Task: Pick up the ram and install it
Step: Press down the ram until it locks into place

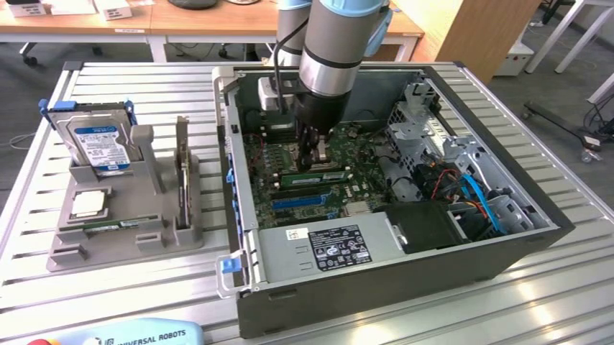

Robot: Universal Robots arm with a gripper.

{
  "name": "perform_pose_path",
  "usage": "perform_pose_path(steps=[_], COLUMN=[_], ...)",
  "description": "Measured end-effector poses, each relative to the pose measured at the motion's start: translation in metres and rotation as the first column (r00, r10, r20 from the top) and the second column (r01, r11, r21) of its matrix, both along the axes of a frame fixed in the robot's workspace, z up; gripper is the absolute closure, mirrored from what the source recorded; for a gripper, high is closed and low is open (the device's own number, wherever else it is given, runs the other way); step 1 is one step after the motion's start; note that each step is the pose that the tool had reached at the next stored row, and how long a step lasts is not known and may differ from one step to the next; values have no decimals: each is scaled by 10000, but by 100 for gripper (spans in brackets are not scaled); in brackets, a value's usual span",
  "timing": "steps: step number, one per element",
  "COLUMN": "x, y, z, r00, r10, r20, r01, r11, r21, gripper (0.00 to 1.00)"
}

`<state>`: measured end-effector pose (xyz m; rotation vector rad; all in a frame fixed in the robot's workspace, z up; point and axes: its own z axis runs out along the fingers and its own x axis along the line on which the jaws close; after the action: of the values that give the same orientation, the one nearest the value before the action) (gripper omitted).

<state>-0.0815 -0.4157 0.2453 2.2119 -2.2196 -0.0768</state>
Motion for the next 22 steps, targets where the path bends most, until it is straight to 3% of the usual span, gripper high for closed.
perform_pose_path(steps=[13,17,22], x=[0,0,0], y=[0,26,28], z=[-63,-69,-71], r00=[10000,10000,10000], r10=[-1,-1,0], r20=[1,2,1], r01=[1,1,0], r11=[10000,10000,10000], r21=[0,2,0], gripper=[90,90,90])
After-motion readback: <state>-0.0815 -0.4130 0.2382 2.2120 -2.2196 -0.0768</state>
